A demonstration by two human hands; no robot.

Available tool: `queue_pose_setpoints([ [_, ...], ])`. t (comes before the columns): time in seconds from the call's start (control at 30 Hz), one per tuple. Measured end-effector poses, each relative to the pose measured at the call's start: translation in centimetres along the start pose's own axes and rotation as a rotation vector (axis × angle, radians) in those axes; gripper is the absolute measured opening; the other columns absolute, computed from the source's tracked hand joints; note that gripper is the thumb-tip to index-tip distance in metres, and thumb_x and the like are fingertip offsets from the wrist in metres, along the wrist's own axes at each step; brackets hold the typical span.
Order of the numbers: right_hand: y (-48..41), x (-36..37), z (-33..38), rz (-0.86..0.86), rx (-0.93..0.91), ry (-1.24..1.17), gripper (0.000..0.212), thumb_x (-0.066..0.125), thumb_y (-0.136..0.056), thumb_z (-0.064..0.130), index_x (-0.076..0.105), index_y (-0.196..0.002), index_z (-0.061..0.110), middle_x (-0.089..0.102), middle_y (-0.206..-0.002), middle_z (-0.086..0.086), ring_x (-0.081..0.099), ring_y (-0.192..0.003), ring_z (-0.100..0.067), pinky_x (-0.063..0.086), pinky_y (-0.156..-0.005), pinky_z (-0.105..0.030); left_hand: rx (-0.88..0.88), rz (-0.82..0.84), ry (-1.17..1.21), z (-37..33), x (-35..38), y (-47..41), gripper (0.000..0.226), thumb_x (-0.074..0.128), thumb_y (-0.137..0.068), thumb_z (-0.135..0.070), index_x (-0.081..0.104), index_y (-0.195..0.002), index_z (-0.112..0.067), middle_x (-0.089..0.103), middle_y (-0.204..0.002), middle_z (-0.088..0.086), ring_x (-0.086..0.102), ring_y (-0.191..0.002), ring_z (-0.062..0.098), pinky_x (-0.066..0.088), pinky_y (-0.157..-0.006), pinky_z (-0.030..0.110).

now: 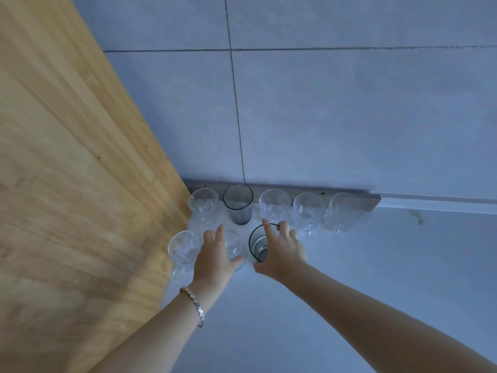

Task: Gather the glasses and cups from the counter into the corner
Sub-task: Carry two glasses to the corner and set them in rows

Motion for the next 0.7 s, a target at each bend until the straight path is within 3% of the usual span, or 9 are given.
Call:
queue_pose_setpoints([
  [0.13, 0.3, 0.3, 0.2, -0.023, 0.007, 0.003, 0.104, 0.067, -0.076, 0.047, -0.002, -0.15, 0.023, 0.015, -0.152, -0.009, 0.034, -0.129, -0.03, 0.043, -0.099, -0.035, 0.024, -0.02, 0.024, 0.0, -0.1, 0.0, 0.084, 0.069, -0.08, -0.031, 0.019, -0.146, -0.016, 0.038, -0.133, 0.009, 0.052, -0.115, 0.022, 0.041, -0.076, 0.021],
  [0.23, 1.4, 0.2, -0.8, 0.017, 0.01, 0.06, 0.115, 0.068, -0.076, 0.049, -0.011, -0.149, 0.009, 0.002, -0.159, -0.006, 0.029, -0.139, -0.026, 0.04, -0.105, -0.035, 0.024, 0.047, 0.01, 0.0, 0.2, 0.3, 0.089, 0.066, -0.083, -0.031, 0.008, -0.149, -0.016, 0.028, -0.142, 0.011, 0.046, -0.124, 0.025, 0.046, -0.087, 0.028],
  [0.3, 2.4, 0.1, -2.2, 0.068, 0.054, 0.036, 0.113, 0.069, -0.077, 0.047, -0.008, -0.148, 0.005, 0.018, -0.156, -0.008, 0.035, -0.136, -0.024, 0.041, -0.103, -0.035, 0.009, 0.078, -0.027, -0.4, -0.1, 1.0, 0.091, 0.066, -0.084, -0.03, 0.004, -0.149, -0.018, 0.013, -0.151, 0.015, 0.029, -0.139, 0.029, 0.039, -0.102, 0.03],
  [0.37, 3.5, -0.2, -4.1, 0.125, 0.087, 0.046, 0.091, 0.068, -0.079, 0.043, 0.016, -0.144, 0.005, 0.048, -0.134, -0.009, 0.051, -0.12, -0.025, 0.045, -0.089, -0.034, 0.049, 0.031, -0.125, -1.9, -1.3, 2.0, 0.084, 0.064, -0.085, -0.028, 0.011, -0.149, -0.015, 0.01, -0.154, 0.018, 0.02, -0.143, 0.031, 0.032, -0.109, 0.032],
  [0.43, 5.2, -0.6, -6.0, 0.198, 0.083, 0.084, 0.055, 0.064, -0.082, 0.039, 0.042, -0.123, 0.01, 0.058, -0.117, -0.007, 0.057, -0.106, -0.024, 0.045, -0.082, -0.032, 0.159, -0.04, -0.192, -4.7, -2.6, 3.4, 0.064, 0.06, -0.087, -0.023, 0.03, -0.143, -0.011, 0.028, -0.148, 0.018, 0.033, -0.137, 0.032, 0.036, -0.107, 0.036],
  [0.47, 6.2, -0.6, -7.1, 0.235, 0.082, 0.083, 0.048, 0.062, -0.084, 0.037, 0.047, -0.122, 0.011, 0.058, -0.119, -0.006, 0.057, -0.109, -0.023, 0.045, -0.086, -0.033, 0.216, -0.038, -0.196, -6.3, -2.7, 4.2, 0.052, 0.057, -0.088, -0.021, 0.041, -0.136, -0.01, 0.041, -0.14, 0.015, 0.042, -0.13, 0.03, 0.04, -0.102, 0.037],
  [0.53, 8.5, -0.8, -9.8, 0.287, 0.091, 0.047, 0.046, 0.059, -0.086, 0.036, 0.051, -0.127, 0.015, 0.057, -0.128, -0.003, 0.054, -0.119, -0.023, 0.044, -0.096, -0.034, 0.289, 0.055, -0.181, -9.7, -1.7, 6.0, 0.032, 0.052, -0.09, -0.021, 0.055, -0.12, -0.013, 0.059, -0.121, 0.008, 0.056, -0.114, 0.026, 0.046, -0.09, 0.035],
  [0.6, 11.0, -1.1, -13.1, 0.308, 0.107, 0.02, 0.043, 0.058, -0.086, 0.036, 0.056, -0.125, 0.017, 0.058, -0.129, -0.003, 0.054, -0.12, -0.022, 0.045, -0.101, -0.035, 0.32, 0.188, -0.176, -13.5, 0.7, 7.9, 0.026, 0.048, -0.089, -0.021, 0.06, -0.112, -0.015, 0.066, -0.109, 0.003, 0.062, -0.103, 0.024, 0.047, -0.08, 0.028],
  [0.7, 15.9, -2.2, -19.9, 0.301, 0.184, 0.017, 0.04, 0.056, -0.089, 0.035, 0.058, -0.124, 0.015, 0.057, -0.132, -0.005, 0.052, -0.123, -0.022, 0.044, -0.103, -0.036, 0.4, 0.313, -0.176, -20.3, 5.1, 11.2, 0.024, 0.048, -0.089, -0.024, 0.063, -0.108, -0.019, 0.068, -0.105, -0.001, 0.062, -0.096, 0.021, 0.048, -0.082, 0.027],
])
Point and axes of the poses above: each hand's wrist, its own y-axis away from the middle knuckle, its own x-axis out of the palm, z = x × y, the point moved 10 cm from there along -y, towards the middle knuckle
